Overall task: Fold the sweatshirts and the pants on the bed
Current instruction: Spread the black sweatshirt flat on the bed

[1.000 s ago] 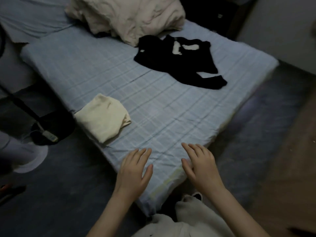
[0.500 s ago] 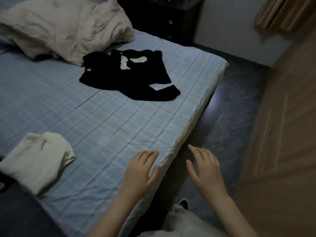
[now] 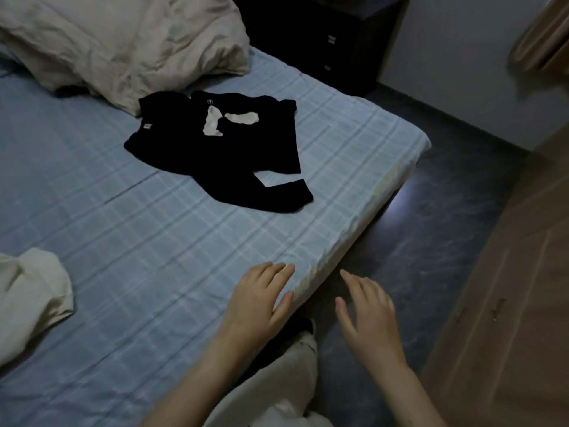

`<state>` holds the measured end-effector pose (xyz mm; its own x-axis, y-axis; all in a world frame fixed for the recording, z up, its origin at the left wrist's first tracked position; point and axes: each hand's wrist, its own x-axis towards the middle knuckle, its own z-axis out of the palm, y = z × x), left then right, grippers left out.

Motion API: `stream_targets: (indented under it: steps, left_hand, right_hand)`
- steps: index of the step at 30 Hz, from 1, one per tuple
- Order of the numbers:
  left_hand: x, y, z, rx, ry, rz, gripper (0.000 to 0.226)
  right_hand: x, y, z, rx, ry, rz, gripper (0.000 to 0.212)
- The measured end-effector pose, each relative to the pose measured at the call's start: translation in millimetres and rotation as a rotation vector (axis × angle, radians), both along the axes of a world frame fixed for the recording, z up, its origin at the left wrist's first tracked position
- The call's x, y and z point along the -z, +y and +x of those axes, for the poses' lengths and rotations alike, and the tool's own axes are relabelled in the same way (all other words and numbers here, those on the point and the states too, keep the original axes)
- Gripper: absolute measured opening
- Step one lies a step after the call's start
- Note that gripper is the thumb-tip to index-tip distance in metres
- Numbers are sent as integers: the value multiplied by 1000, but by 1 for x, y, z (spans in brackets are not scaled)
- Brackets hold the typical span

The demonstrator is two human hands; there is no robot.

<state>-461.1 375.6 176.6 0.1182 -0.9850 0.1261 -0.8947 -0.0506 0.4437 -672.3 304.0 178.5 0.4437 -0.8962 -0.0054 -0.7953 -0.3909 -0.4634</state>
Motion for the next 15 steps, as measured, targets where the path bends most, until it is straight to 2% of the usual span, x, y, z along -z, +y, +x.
stream_targets:
  steps: [3, 6, 15]
  left_hand:
    - [18, -55, 4, -51, 37, 44, 50]
    - [22, -119, 17, -85, 40, 38, 49]
    - [-16, -269, 72, -333, 65, -82, 49]
  right_hand:
    - [6, -65, 8, -42, 5, -21, 54]
    - [2, -142, 27, -90, 19, -38, 51]
    - [-33, -331, 106, -325, -17, -67, 56]
